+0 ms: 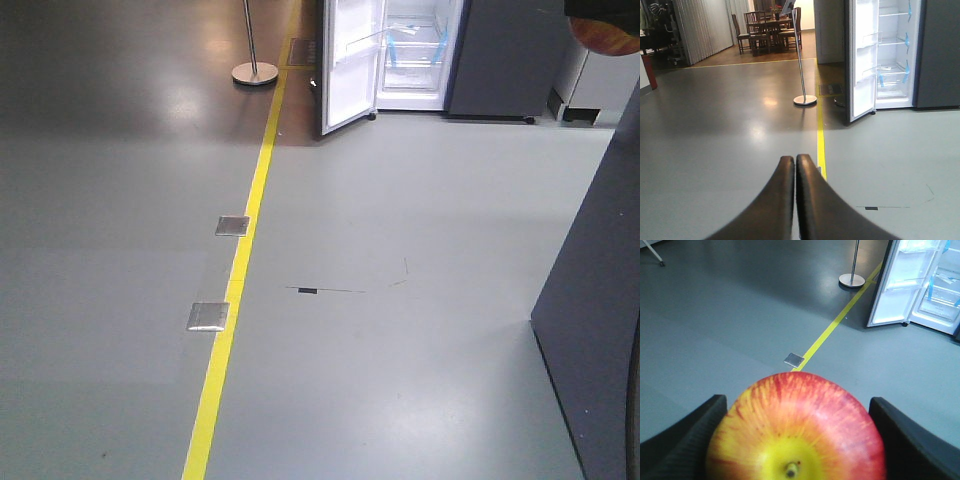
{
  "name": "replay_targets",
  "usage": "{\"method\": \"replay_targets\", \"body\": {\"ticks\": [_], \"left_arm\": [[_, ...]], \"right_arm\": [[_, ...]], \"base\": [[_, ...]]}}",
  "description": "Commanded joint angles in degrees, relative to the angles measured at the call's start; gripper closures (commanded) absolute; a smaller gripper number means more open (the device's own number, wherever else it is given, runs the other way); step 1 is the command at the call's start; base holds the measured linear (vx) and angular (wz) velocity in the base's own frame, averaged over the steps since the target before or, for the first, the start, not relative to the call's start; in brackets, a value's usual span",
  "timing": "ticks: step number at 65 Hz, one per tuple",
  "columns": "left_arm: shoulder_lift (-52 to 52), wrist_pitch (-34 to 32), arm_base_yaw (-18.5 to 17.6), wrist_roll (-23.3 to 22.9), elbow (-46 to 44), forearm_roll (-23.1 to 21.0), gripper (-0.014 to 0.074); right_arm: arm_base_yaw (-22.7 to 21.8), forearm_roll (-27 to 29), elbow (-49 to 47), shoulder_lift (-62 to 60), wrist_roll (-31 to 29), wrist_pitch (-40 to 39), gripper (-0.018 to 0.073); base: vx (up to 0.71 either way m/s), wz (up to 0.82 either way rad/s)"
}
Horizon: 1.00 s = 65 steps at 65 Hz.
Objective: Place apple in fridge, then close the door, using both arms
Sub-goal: 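Drive toward the open refrigerator along the yellow floor line, then continue driving up to the open refrigerator door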
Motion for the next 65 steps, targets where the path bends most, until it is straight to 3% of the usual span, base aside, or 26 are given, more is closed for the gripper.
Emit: {"method": "replay_targets", "body": {"ticks": [1,65], "left_arm": [[-0.91,-3.76,-0.39,-0.36,-1.15,-0.14,0.0603],[-0.91,-3.76,-0.39,-0.36,-1.15,-0.14,0.0603]], "right_arm": [[-0.27,2.73,-1.8,-1.9,-0.11,-3.49,0.044],[-0.27,2.73,-1.8,-1.9,-0.11,-3.49,0.044]], "base": [[0.17,-0.01],[0.18,-0.02]]}}
